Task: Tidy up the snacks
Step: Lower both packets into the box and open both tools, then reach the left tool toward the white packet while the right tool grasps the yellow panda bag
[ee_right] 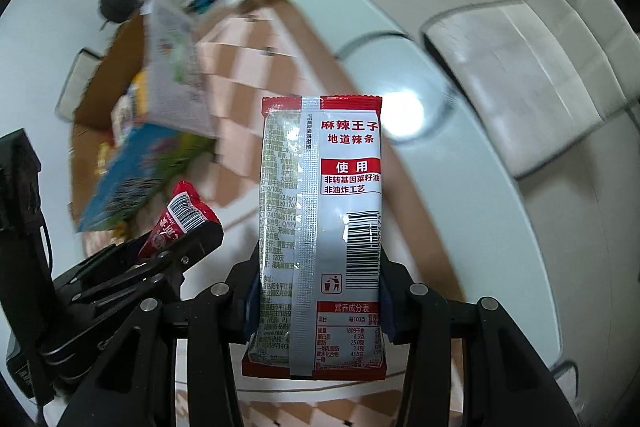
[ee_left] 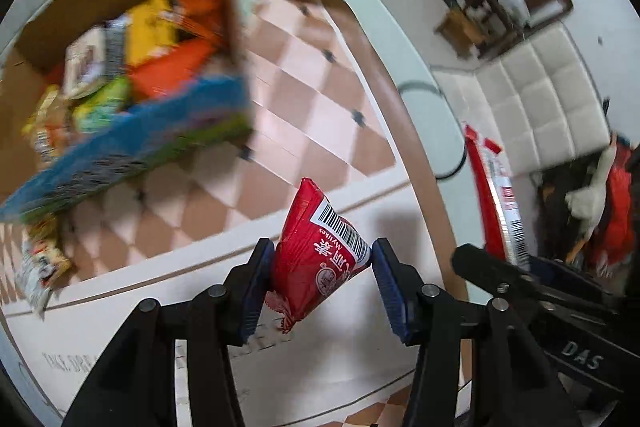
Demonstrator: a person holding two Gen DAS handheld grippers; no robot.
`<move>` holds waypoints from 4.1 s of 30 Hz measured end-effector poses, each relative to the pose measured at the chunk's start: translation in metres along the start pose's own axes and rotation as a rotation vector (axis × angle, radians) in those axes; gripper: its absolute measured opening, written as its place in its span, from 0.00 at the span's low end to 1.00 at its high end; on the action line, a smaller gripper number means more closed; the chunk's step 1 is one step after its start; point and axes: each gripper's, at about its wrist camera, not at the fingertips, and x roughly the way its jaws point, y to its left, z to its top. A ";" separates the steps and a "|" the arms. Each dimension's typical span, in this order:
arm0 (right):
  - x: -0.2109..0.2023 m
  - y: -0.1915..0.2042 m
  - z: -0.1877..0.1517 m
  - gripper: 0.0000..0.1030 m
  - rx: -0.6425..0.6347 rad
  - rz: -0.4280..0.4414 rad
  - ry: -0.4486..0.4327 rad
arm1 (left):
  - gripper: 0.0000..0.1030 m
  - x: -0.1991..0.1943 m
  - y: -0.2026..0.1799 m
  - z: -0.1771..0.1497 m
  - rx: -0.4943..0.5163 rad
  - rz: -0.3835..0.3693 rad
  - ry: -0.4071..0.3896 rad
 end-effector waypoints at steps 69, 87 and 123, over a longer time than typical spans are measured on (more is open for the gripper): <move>-0.007 0.269 0.041 0.92 -0.478 -0.139 -0.118 | 0.89 -0.138 0.175 0.004 -0.345 0.239 -0.300; -0.014 0.258 -0.008 0.95 -0.365 -0.017 -0.058 | 1.00 -0.147 0.200 -0.042 -0.320 0.126 -0.344; 0.214 0.336 -0.109 0.62 -0.436 -0.140 0.221 | 1.00 0.014 0.342 -0.074 0.214 0.231 0.144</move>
